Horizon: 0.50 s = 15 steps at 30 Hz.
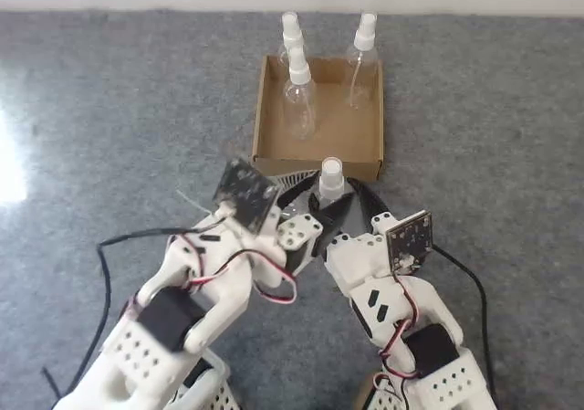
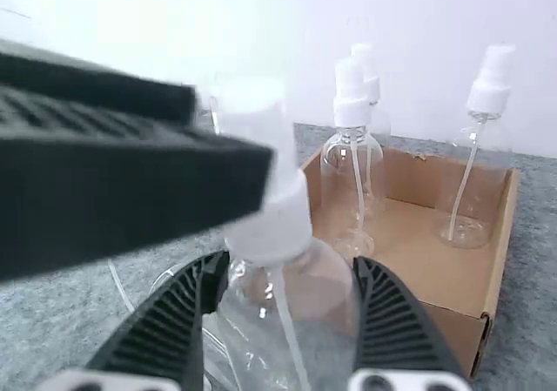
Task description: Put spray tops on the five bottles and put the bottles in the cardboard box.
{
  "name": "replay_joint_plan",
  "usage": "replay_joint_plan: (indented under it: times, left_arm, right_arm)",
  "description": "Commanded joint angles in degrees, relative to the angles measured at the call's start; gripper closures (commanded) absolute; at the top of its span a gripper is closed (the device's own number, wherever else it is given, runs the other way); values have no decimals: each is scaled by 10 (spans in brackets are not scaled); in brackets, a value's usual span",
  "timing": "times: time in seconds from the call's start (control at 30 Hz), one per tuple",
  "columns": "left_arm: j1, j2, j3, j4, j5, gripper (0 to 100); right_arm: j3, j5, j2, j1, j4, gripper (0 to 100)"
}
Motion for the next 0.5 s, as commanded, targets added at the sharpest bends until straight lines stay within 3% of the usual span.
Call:
replay_joint_plan:
  times: [0.0,0.47]
  left_arm:
    - [-2,-70,-33,31,-6,825]
    - [-140,-142,-30,52,-4,825]
  right_arm:
    - [11,-6,-1,9,0,909]
    - [11,-7,-1,10,0,909]
